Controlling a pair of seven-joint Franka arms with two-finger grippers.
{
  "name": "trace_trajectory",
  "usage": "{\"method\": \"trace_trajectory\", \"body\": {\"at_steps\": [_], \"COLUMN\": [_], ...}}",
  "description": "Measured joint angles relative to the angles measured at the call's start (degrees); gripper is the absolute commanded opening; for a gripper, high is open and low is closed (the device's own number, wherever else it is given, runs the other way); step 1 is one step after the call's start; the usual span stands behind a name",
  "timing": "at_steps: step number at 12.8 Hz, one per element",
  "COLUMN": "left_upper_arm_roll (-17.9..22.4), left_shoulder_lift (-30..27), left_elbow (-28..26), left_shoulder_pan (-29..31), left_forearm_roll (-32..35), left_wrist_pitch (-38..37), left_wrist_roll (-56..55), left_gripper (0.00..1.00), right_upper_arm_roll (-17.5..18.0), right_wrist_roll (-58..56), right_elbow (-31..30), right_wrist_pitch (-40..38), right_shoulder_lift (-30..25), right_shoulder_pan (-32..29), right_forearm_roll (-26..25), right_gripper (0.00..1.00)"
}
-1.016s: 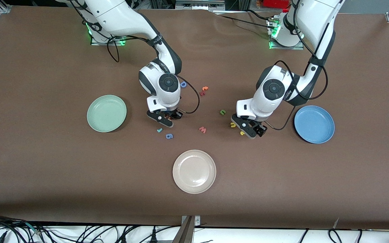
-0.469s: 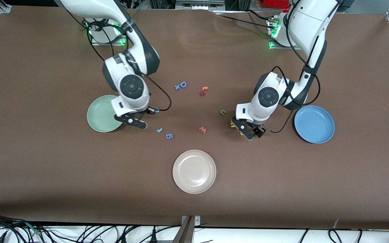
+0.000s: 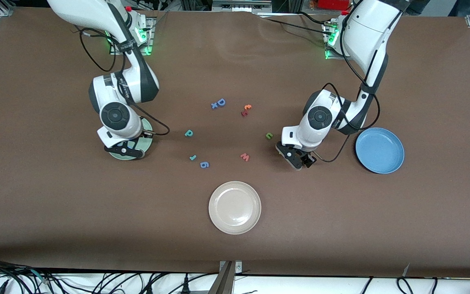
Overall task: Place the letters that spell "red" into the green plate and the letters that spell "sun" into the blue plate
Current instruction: 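Place the orange e on the green plate while the left gripper lowers, then grasp the teal d with the right gripper while the left gripper grasps s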
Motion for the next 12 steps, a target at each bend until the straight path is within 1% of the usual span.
{"method": "trace_trajectory", "body": {"at_steps": [1,2,3,4,6,10,12], "left_upper_arm_roll": [0.4,0.7,0.9,0.9,1.3,1.8,1.9], "left_shoulder_lift": [0.0,0.0,0.0,0.0,0.1,0.4,0.5], "left_elbow": [0.1,0.1,0.3,0.4,0.7,1.8,2.3], "left_shoulder_pan": [-0.5,-0.9,-1.1,-1.1,-1.2,-1.3,-1.3], "left_forearm_roll": [0.0,0.0,0.0,0.0,0.0,0.0,0.0], "left_wrist_pitch": [0.0,0.0,0.0,0.0,0.1,0.4,0.5], "left_wrist_roll": [0.0,0.0,0.0,0.1,0.1,0.2,0.2], "left_gripper": [0.76,0.75,0.75,0.75,0.75,0.75,0.75], "right_upper_arm_roll": [-0.4,-0.3,-0.3,-0.3,-0.3,-0.5,0.0], "right_wrist_roll": [-0.4,-0.4,-0.4,-0.4,-0.5,-0.5,-0.5], "right_elbow": [-4.4,-7.4,-8.8,-9.2,-9.2,-8.9,-8.2], "right_wrist_pitch": [5.8,9.4,10.9,11.3,11.3,9.2,8.1], "right_shoulder_lift": [-0.2,-0.3,-0.4,-0.4,-1.2,-4.3,-5.5], "right_shoulder_pan": [0.0,0.0,0.1,0.1,0.2,0.1,0.2], "right_forearm_roll": [0.0,0.0,0.0,0.4,2.3,3.2,5.3], "right_gripper": [0.22,0.31,0.64,0.99,1.0,1.0,0.99]}}
